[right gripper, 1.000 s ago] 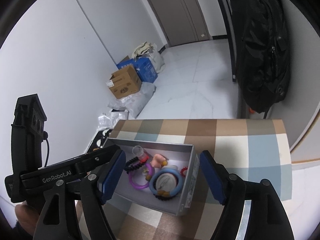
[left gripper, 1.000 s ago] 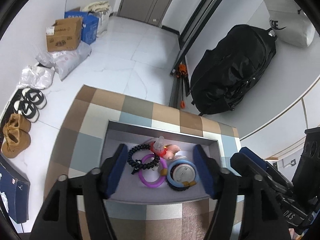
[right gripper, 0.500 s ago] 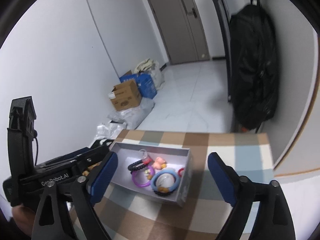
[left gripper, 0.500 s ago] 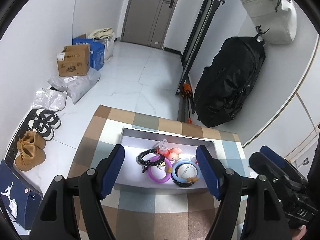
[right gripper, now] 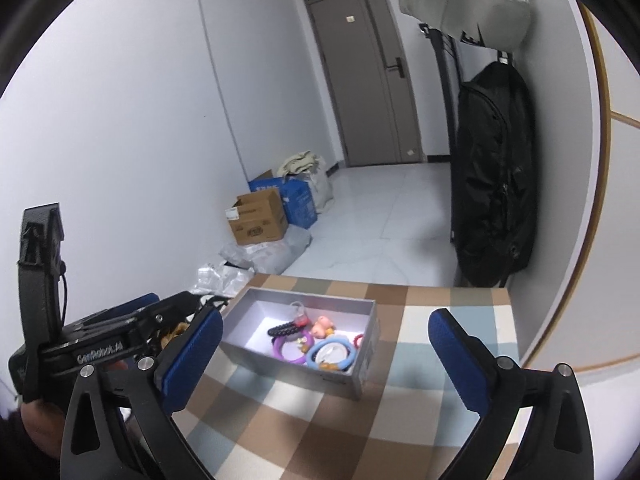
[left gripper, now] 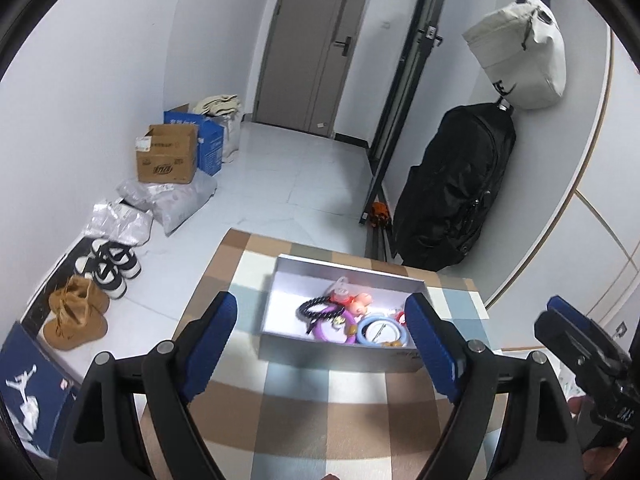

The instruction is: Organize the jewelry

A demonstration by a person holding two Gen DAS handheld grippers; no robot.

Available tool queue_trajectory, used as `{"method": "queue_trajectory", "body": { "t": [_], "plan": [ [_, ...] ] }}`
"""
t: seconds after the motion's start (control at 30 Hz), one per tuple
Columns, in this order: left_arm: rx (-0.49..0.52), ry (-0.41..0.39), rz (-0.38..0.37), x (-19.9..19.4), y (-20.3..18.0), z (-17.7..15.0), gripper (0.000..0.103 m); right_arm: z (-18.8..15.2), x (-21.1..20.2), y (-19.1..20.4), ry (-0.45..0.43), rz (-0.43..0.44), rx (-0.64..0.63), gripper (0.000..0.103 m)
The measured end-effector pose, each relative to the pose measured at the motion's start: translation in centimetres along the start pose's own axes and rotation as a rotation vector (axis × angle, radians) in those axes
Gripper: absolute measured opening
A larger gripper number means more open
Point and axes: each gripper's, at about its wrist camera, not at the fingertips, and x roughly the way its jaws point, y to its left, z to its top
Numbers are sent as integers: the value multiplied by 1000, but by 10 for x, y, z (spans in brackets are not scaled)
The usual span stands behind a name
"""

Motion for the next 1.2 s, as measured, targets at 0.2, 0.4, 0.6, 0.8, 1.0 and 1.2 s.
{"method": "queue_trajectory", "body": {
  "t": [0.2,0.4,0.6,0.8,1.0,1.2],
  "plan": [
    [25,-32,36,-10,0,-16,83,-15,-7,2,5,6,-8,103],
    [88,-48,85,-15,-8,-28,83,-33,-11,-10,21,7,83,103],
    [107,-51,93,-17,-10,-34,83,-48,-11,-13,36,-20,97,103],
    [120,-57,98,-19,-13,-35,83,-51,-10,-4,42,-38,53,103],
    [123,-38,101,-19,-14,-36,83,-50,-11,-1,35,-32,35,103],
    [124,-35,99,-18,-17,-36,83,-50,-10,-4,36,-28,50,103]
  ]
}}
